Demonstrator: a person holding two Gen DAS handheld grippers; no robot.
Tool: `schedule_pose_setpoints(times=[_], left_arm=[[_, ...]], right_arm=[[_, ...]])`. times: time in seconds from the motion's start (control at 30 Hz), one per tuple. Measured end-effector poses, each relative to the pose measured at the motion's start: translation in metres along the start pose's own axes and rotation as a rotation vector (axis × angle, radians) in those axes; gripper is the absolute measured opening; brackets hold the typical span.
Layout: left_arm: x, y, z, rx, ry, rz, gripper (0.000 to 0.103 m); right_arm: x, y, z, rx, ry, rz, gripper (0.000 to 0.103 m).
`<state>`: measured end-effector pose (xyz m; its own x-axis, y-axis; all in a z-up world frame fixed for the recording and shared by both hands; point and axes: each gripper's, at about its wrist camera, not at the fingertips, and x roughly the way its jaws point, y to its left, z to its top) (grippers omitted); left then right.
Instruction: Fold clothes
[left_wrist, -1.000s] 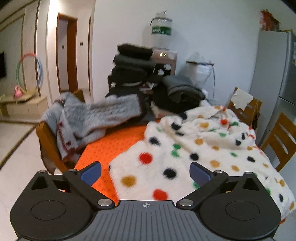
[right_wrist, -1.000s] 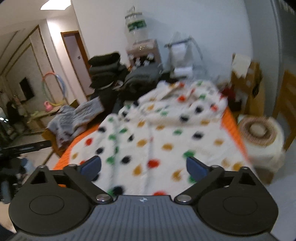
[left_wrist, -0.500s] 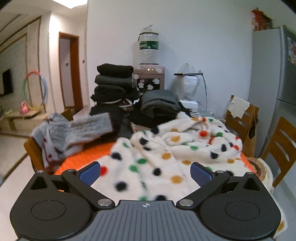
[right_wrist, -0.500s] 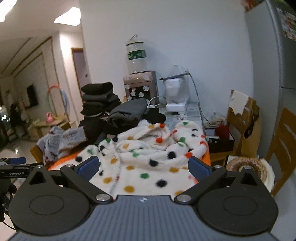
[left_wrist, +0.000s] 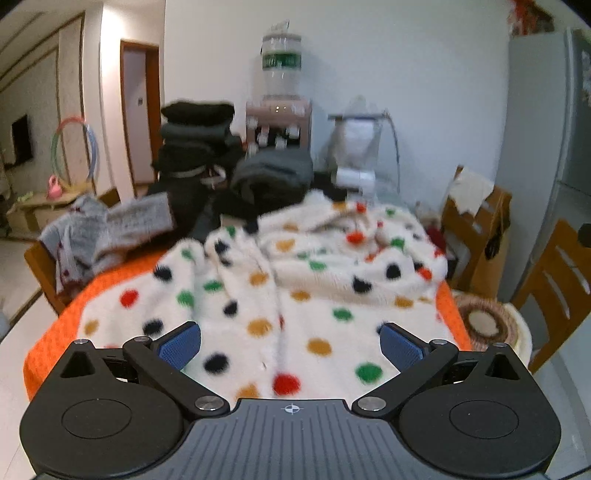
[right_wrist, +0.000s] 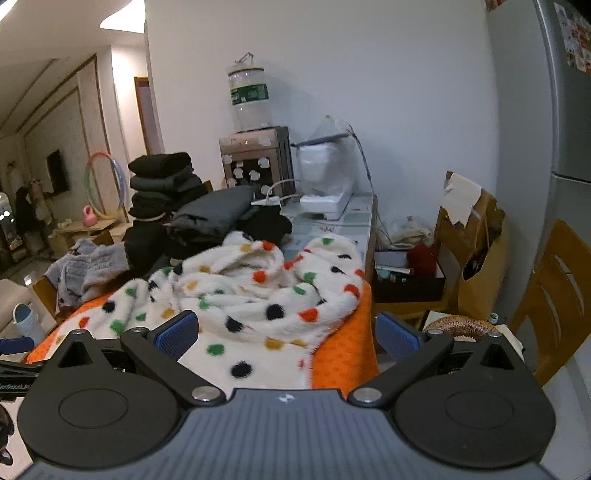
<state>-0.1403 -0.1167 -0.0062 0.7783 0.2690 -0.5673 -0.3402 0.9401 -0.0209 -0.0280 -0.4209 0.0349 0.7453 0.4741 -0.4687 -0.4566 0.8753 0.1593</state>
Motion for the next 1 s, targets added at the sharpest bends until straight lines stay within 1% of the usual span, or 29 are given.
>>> schedule_pose_setpoints(times=[0.07, 0.13, 0.23, 0.33, 0.57, 0.63, 0.73, 0.8, 0.9, 1.0], left_arm=[[0.006, -0.014, 0.000, -0.010, 0.038, 0.007, 0.103], [0.010, -0.030, -0.001, -0.027, 0.049, 0.034, 0.103], [0.014, -0.055, -0.003, -0.057, 0.060, 0.085, 0.103], [0.016, -0.080, -0.005, -0.093, 0.091, 0.154, 0.103], [0.015, -0.114, -0.006, -0.174, 0.121, 0.198, 0.103], [0.018, -0.125, -0.006, -0.192, 0.133, 0.221, 0.103], [0.022, -0.145, -0.005, -0.234, 0.147, 0.283, 0.103], [0.024, -0.158, -0.006, -0.277, 0.147, 0.316, 0.103], [0.030, -0.184, -0.007, -0.335, 0.140, 0.387, 0.103], [0.033, -0.206, -0.007, -0.414, 0.136, 0.448, 0.103]], right_arm=[[0.006, -0.017, 0.001, -0.020, 0.025, 0.025, 0.103], [0.013, -0.035, 0.003, -0.032, 0.049, 0.052, 0.103], [0.026, -0.062, 0.009, -0.051, 0.089, 0.105, 0.103], [0.039, -0.082, 0.016, -0.090, 0.132, 0.140, 0.103], [0.070, -0.121, 0.034, -0.141, 0.224, 0.277, 0.103], [0.078, -0.131, 0.037, -0.170, 0.230, 0.316, 0.103], [0.094, -0.147, 0.043, -0.216, 0.236, 0.379, 0.103], [0.105, -0.157, 0.048, -0.240, 0.239, 0.426, 0.102], [0.124, -0.170, 0.057, -0.291, 0.242, 0.508, 0.102], [0.142, -0.178, 0.070, -0.344, 0.260, 0.567, 0.102]])
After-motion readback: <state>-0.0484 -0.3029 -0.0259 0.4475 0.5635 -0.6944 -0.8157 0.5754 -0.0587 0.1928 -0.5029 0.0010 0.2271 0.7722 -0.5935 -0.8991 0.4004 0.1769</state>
